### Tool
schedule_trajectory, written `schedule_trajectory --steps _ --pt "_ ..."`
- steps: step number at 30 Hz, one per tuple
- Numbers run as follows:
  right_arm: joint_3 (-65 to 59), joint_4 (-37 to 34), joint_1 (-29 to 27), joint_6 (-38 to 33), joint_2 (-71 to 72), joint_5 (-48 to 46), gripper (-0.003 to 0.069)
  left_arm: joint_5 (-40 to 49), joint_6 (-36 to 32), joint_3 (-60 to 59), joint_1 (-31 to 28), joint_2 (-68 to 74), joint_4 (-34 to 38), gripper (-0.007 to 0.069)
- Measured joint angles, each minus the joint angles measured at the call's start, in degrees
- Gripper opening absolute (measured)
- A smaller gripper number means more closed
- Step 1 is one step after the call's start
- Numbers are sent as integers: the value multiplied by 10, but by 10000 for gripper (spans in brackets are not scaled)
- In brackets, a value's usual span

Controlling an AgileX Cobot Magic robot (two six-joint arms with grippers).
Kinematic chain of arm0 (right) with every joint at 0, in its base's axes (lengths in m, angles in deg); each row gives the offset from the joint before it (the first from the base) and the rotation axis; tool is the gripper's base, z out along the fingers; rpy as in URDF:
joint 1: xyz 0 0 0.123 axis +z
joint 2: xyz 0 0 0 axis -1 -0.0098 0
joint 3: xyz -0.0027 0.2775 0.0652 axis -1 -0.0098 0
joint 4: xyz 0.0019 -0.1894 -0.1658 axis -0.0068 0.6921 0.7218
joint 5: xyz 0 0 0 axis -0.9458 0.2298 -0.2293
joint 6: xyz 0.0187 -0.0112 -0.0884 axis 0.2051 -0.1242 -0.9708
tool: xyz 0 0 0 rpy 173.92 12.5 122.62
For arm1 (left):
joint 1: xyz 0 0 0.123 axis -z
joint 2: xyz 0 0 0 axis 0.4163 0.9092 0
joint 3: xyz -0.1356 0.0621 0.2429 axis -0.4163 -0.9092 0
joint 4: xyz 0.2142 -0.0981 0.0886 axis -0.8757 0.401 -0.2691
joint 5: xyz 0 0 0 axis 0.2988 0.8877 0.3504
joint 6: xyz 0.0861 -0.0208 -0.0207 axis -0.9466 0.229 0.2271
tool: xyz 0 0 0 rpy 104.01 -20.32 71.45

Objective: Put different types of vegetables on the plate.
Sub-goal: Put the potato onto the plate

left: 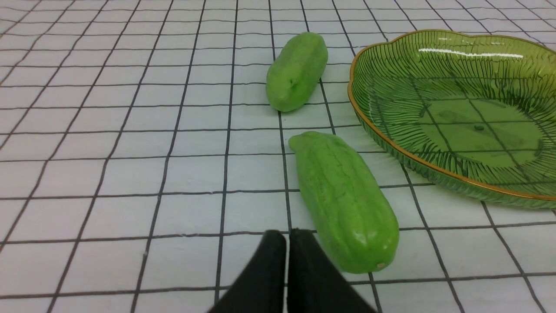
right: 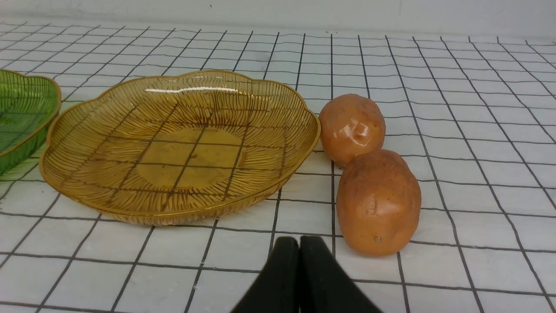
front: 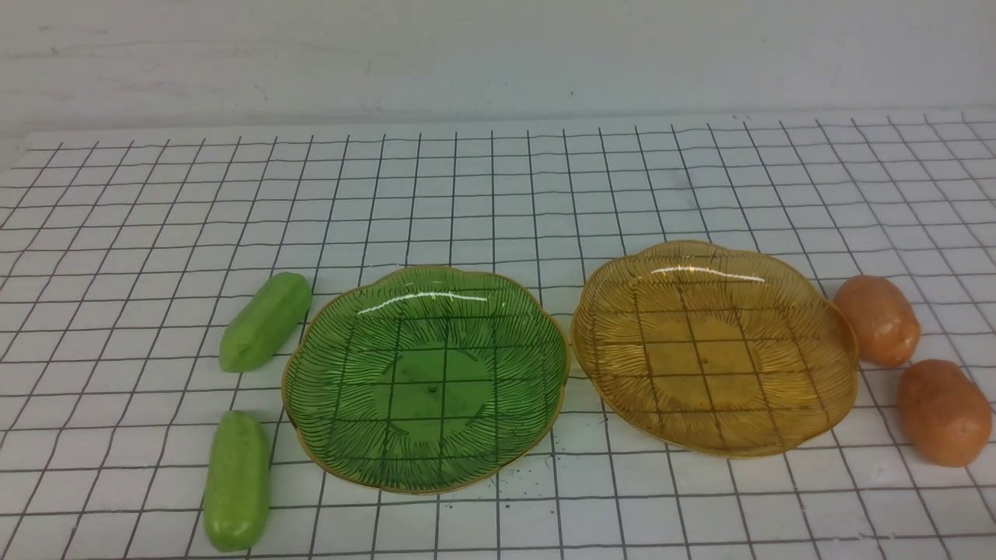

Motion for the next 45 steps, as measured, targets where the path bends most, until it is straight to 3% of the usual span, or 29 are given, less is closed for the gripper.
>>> schedule_trajectory --steps 29,34,35,38,45 --pt "0 -5 0 3 0 0 -15 0 3 0 0 0 13 -7" --pt "-1 -143 0 77 0 3 -15 -1 111 -1 0 0 220 -7" --pt "-3 -213 0 114 0 4 -15 -2 168 -1 0 0 325 -7" --pt "-4 -325 0 145 0 11 -15 -15 196 -1 0 0 442 -7" --pt "-4 -406 0 148 0 14 -15 -80 197 -1 0 0 557 -7"
